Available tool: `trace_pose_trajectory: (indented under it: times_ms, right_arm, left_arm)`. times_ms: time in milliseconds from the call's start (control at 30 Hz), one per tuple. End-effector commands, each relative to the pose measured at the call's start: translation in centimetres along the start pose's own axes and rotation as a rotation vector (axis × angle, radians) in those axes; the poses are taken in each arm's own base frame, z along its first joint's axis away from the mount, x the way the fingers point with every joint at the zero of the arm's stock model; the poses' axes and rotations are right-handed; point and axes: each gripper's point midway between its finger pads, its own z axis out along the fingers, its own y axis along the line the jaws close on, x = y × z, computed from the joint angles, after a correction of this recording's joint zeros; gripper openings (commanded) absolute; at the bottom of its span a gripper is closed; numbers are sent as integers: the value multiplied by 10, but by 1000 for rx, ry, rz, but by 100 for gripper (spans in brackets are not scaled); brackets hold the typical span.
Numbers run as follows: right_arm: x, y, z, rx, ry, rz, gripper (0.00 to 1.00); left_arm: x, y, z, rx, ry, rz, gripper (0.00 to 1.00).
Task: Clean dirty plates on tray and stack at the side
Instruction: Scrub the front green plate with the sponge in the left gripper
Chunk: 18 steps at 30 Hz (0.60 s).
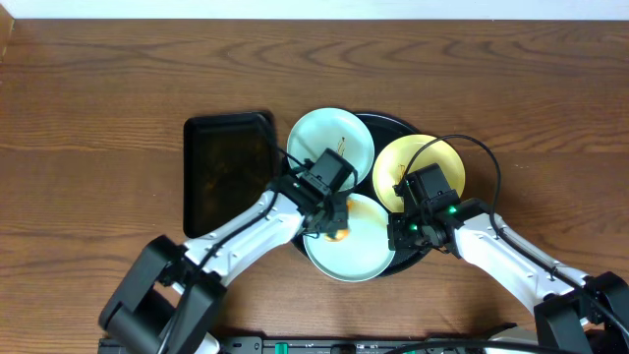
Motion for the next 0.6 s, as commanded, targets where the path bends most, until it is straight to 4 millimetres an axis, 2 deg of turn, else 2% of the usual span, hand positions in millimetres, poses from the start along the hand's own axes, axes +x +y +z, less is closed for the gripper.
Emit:
trace_pose_trajectory:
  times_ms: [0, 133, 233, 433, 567]
  right_arm:
    - [5, -7, 2, 39, 15, -5, 1]
    - [5, -7, 2, 39, 15, -5, 1]
    - [4, -7, 2, 41, 13, -6, 1]
    - [2, -10, 2, 58, 2, -7, 2]
    - [1, -9, 2, 55, -2, -8, 13]
  left_arm:
    - [-13, 26, -7, -109, -71, -1, 7]
    - [-10, 33, -10, -125, -55, -9, 8]
    - [-13, 28, -22, -103, -82, 5, 7]
    - [-30, 11, -72, -5, -223, 60, 7]
    - [-37, 16, -93, 16, -273, 32, 7]
